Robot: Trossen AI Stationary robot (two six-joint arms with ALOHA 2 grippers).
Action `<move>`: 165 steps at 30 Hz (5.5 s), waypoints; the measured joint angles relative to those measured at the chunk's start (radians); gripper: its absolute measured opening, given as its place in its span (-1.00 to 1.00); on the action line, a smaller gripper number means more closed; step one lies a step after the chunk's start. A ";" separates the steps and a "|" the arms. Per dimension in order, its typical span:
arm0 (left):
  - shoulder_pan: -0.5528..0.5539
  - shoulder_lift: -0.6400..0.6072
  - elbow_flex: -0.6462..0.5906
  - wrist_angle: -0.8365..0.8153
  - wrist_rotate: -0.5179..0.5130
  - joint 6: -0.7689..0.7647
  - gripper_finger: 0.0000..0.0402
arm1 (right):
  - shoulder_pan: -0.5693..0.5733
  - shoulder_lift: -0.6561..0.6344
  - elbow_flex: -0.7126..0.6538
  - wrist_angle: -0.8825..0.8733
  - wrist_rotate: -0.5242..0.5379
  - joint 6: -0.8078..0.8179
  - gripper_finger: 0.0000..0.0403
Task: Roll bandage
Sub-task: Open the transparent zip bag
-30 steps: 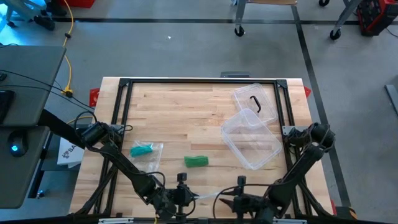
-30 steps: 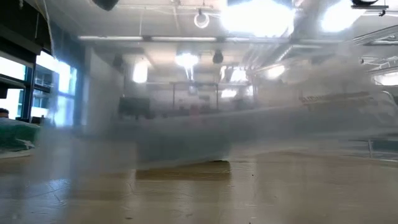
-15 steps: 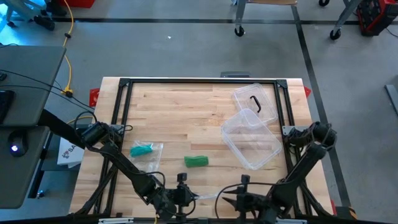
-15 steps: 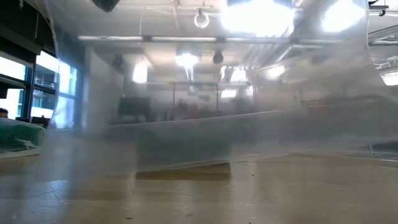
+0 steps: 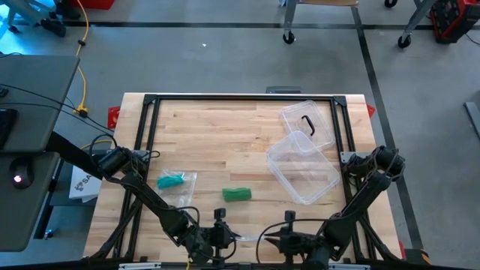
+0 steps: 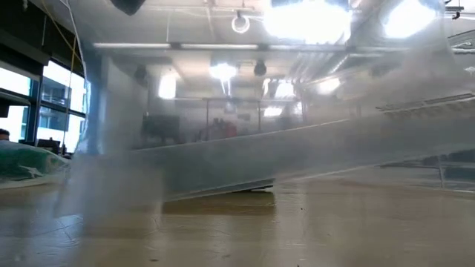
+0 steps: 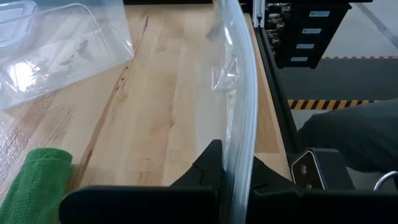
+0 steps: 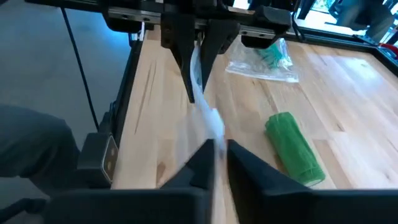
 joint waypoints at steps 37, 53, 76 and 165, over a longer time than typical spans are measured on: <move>0.127 0.045 0.000 0.445 0.093 0.566 -0.53 | -0.019 0.001 0.001 -0.022 0.041 0.183 -1.00; 0.127 0.044 0.001 0.402 0.067 0.571 -0.86 | -0.013 0.001 0.001 -0.023 0.041 0.182 -1.00; 0.084 0.034 0.000 0.222 -0.023 0.427 -0.99 | -0.031 0.002 0.001 -0.021 -0.070 0.103 -0.57; -0.010 0.116 0.003 0.216 -0.240 0.277 -0.96 | 0.011 0.038 -0.033 0.140 0.069 0.112 -1.00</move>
